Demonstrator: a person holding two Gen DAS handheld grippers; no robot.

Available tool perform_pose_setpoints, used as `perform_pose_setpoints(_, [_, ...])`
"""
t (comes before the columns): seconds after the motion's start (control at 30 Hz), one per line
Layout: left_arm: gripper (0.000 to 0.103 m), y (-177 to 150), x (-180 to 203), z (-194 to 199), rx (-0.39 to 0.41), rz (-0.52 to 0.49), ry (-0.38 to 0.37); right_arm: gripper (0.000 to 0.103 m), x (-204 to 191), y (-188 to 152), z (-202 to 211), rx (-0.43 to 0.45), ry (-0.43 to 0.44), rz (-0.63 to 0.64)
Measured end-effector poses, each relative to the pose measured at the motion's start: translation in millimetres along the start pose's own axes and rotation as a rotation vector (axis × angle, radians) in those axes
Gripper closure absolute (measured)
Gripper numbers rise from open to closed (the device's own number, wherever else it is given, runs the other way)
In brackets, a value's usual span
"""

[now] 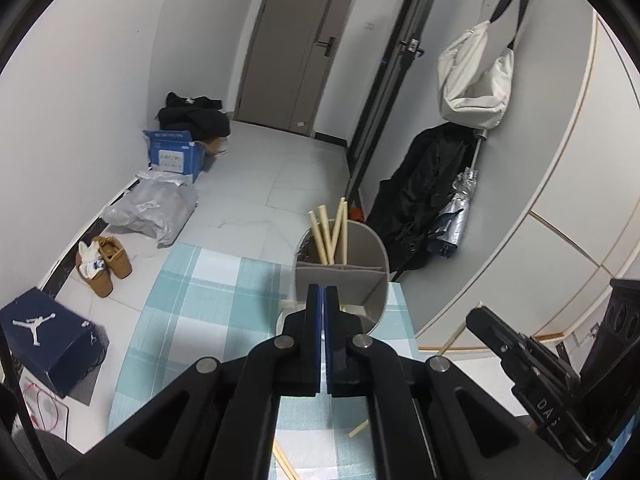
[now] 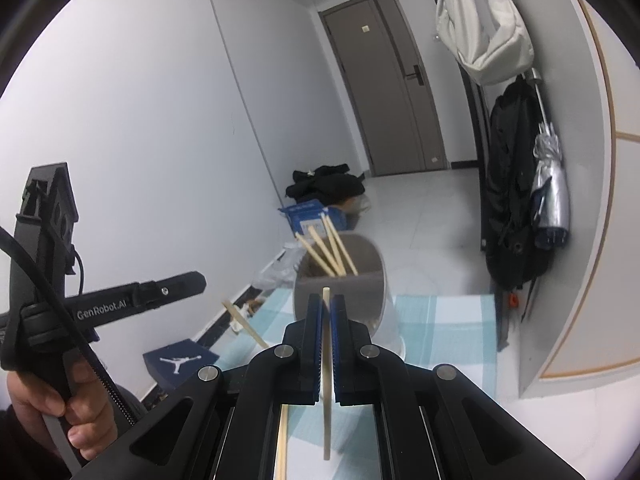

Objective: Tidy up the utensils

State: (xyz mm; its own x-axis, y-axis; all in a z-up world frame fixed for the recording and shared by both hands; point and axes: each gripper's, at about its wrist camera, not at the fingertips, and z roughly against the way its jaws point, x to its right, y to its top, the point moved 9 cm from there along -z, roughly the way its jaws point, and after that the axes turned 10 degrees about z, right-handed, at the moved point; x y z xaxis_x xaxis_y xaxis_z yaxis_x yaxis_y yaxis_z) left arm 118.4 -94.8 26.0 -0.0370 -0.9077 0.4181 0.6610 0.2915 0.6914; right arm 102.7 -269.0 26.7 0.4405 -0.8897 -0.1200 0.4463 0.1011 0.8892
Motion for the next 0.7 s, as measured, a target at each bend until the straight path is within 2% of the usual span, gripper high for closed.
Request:
perform_pose_setpoints(0.07, [0.103,2.9,1.8,-0.4,-0.002,-0.018,0.002,0.100,2.1,5.8,-1.1,0.002,0.001,0.003])
perform_pose_setpoints(0.13, [0.103,3.3,-1.5,-3.8,-0.043,-0.002,-0.030,0.100,3.4,8.6,-2.8,0.000,0.006,0.004])
perform_pose_setpoints(0.2, [0.103,2.8,-12.7,-7.9,-0.066,0.010,-0.025,0.099,5.2,7.8,-5.2,-0.003,0.007,0.001])
perform_pose_setpoints(0.3, [0.103,-0.3,-46.2,-17.4,-0.080,0.066,0.036,0.100,7.3,0.3,-11.1,-0.017,0.024,-0.015])
perform_pose_setpoints(0.37, [0.101,-10.3,-76.8,-32.7,-0.139,0.121,0.083,0.099,8.5,-7.0,-15.5,-0.030,0.031,-0.021])
perform_pose_setpoints(0.47, [0.080,-27.5,-118.7,-53.3,-0.201,0.184,0.181,0.099,11.3,-22.8,-23.5,-0.058,0.049,-0.050])
perform_pose_setpoints(0.5, [0.067,-33.1,-129.6,-59.2,-0.221,0.213,0.203,0.099,12.6,-27.2,-25.4,-0.065,0.054,-0.061])
perform_pose_setpoints(0.53, [0.061,-39.4,-142.0,-65.8,-0.243,0.245,0.224,0.099,14.1,-33.2,-28.2,-0.075,0.063,-0.077])
perform_pose_setpoints(0.6, [0.061,-50.3,-169.5,-73.8,-0.268,0.326,0.293,0.099,17.1,-43.2,-32.9,-0.093,0.071,-0.094])
perform_pose_setpoints(0.7, [0.061,-63.3,-190.8,-76.0,-0.311,0.414,0.330,0.099,16.7,-53.6,-39.0,-0.117,0.086,-0.107])
